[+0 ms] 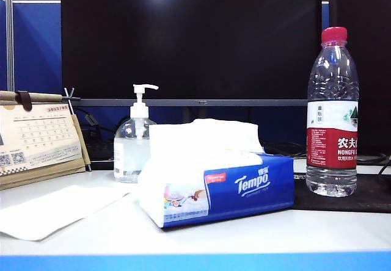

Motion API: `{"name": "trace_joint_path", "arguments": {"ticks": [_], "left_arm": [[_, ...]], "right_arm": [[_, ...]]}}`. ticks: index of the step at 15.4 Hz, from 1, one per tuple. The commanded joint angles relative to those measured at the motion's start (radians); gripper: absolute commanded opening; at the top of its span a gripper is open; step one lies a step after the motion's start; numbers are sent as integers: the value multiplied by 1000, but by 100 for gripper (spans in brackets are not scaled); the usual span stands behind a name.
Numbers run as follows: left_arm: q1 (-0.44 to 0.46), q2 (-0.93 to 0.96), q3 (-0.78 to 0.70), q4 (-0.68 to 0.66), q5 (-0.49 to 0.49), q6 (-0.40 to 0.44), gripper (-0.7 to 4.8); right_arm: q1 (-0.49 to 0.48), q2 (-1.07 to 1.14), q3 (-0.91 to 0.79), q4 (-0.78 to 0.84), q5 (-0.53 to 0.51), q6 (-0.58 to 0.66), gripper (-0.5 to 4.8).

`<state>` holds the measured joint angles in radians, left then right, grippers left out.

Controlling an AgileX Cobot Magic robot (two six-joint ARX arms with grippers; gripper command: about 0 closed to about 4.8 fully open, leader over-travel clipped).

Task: Pull out a tissue from the tissue dispenser, then press the switch of the alcohol sanitizer bottle to drop some sanitizer on the paper tissue, and finally place the treated tissue on the table.

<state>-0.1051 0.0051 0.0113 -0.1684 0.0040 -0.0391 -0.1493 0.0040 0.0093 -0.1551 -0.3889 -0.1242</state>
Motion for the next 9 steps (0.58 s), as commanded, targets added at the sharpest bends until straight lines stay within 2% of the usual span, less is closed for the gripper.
{"name": "trace_joint_path", "arguments": {"ticks": [1,5,6,9], "left_arm": [[0,-1,-1,-11,0,-2,-5],[0,-1,-1,-10,0,-2,-5],[0,-1,-1,-10,0,-2,-5],[0,-1,-1,-8,0,-22,-5]], "right_arm": [[1,-2,1,0,-9,-2,-5],[2,-2,1,2,-13,-2,-5],[2,-2,1,3,-18,28,-5],[2,-2,1,12,-40,226,-5]]}}
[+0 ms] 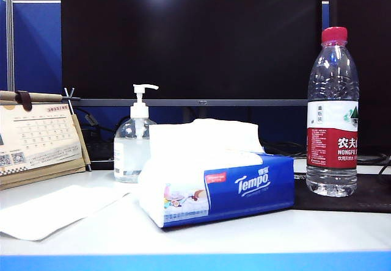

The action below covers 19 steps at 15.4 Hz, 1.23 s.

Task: Pull out a tissue from the tissue dispenser, then press the switch of the alcohol sanitizer bottle to drop some sanitizer on the paper tissue, and finally place the treated tissue on the table.

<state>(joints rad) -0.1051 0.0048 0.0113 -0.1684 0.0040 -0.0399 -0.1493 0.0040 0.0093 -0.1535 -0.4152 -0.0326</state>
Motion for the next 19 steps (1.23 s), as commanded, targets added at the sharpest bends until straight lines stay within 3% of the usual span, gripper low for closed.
{"name": "trace_joint_path", "arguments": {"ticks": [1,3,4,5,7,9,11,14,15,16,19], "left_arm": [[0,0,-1,10,7,-83,-5],[0,0,-1,97,155,-127,-5],[0,0,0,177,281,-135,-4],[0,0,2,217,320,-147,-3],[0,0,18,242,322,-200,-2],[0,0,66,231,334,-204,-2],[0,44,187,230,333,-204,-2],[0,323,418,232,368,-160,6],[0,438,494,239,393,-141,29],[0,582,589,264,438,-129,30],[0,837,730,368,499,-129,30]], "right_arm": [[2,-2,1,39,-15,208,-5],[2,-2,1,112,-5,296,-5],[2,-2,1,203,0,362,-5],[2,-2,1,273,7,430,-4],[2,-2,1,430,47,616,4],[2,-2,1,513,64,697,60],[2,-2,2,584,66,774,58],[2,-1,44,680,15,829,80],[3,9,77,673,11,842,146],[3,45,130,674,-18,847,173],[27,266,278,674,-159,852,173]]}}
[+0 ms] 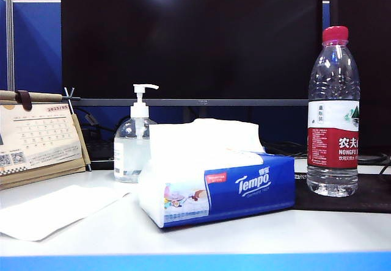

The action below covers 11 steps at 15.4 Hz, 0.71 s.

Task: Pull out a tissue from the tissue dispenser, then press the switch of the alcohol sanitizer bottle to drop some sanitizer on the paper tissue, and finally place the treated tissue on the table.

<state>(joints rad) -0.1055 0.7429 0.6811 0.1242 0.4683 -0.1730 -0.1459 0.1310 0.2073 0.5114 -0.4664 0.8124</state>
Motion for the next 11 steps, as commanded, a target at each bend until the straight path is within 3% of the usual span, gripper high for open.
{"name": "trace_joint_path", "arguments": {"ticks": [1,4,7,9,11], "left_arm": [[0,138,71,106,35,4,30],[0,218,71,132,50,10,29],[1,378,71,191,101,19,29],[1,451,71,248,100,20,29],[1,462,71,261,100,41,29]], "right_arm": [[52,249,127,11,-154,7,173],[228,559,230,27,-235,-4,172],[525,840,275,168,-141,-11,189],[598,972,314,185,-105,-42,217],[595,1042,327,167,-113,-59,225]]}}
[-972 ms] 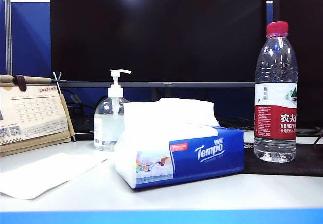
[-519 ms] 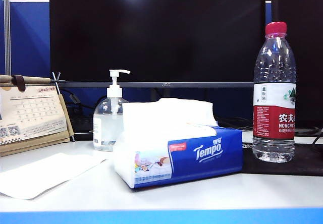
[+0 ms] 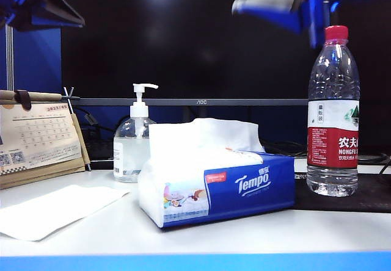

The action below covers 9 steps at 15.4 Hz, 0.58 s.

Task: Pull out a tissue from the tissue dispenser, then press the switch of the alcohol sanitizer bottle to drop some sanitizer on the paper tissue, and finally place the treated tissue on the table.

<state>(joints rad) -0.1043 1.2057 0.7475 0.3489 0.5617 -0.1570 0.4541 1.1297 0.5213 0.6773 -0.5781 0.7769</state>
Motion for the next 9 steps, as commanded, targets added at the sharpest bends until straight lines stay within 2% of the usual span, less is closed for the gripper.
{"name": "trace_joint_path", "arguments": {"ticks": [1,4,5,7,9], "left_arm": [[0,-1,5,35,8,30,29],[0,-1,5,23,30,29,29],[0,-1,5,19,45,29,29],[0,-1,5,8,53,30,29],[0,-1,5,2,53,32,29]], "right_arm": [[-18,62,13,-32,-32,-47,252],[-63,64,13,-250,-136,-204,270],[-70,64,13,-376,-140,-307,313],[-72,64,16,-441,-128,-444,317],[-73,64,36,-489,-126,-558,379]]}}
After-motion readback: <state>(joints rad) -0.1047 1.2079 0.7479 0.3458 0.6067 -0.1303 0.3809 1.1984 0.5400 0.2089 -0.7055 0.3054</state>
